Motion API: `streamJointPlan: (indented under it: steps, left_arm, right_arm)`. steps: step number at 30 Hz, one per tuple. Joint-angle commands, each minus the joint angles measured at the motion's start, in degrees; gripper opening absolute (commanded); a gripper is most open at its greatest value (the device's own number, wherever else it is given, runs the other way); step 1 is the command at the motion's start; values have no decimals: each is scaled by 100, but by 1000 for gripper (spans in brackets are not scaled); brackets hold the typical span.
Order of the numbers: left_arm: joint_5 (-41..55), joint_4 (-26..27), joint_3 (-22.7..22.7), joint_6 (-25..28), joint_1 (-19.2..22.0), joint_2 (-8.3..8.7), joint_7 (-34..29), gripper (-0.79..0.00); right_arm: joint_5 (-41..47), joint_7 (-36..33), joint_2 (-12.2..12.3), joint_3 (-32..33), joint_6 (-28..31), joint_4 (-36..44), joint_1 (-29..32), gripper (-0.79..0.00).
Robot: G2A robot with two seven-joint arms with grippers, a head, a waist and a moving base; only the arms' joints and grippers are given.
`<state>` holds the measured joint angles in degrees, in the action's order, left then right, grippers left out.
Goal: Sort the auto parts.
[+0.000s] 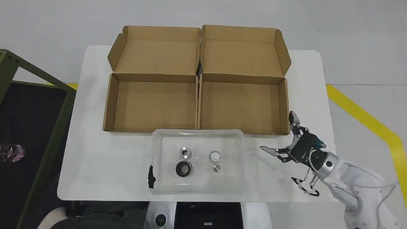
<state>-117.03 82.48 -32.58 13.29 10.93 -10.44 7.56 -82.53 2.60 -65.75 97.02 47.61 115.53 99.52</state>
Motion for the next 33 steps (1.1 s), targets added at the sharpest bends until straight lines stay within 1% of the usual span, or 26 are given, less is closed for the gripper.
streamJointPlan:
  steps: [1, 13, 18, 25, 33]
  left_arm:
    - [0, 0, 0, 0, 0, 0, 0, 0]
    - [0, 0, 0, 0, 0, 0, 0, 0]
    - [0, 0, 0, 0, 0, 0, 0, 0]
    - [0, 0, 0, 0, 0, 0, 0, 0]
    - [0, 0, 0, 0, 0, 0, 0, 0]
  right_arm:
    - [-19, -173, 12, -135, 118, 67, -92, 0]
    - [66, -1036, 56, -1054, 605, 241, -548, 0]
    - [302, -1312, 69, -1373, 756, 259, -743, 0]
    - [450, -1933, 72, -1943, 789, 270, -1066, 0]
    - [496, -2536, 57, -2575, 658, 133, -1466, 0]
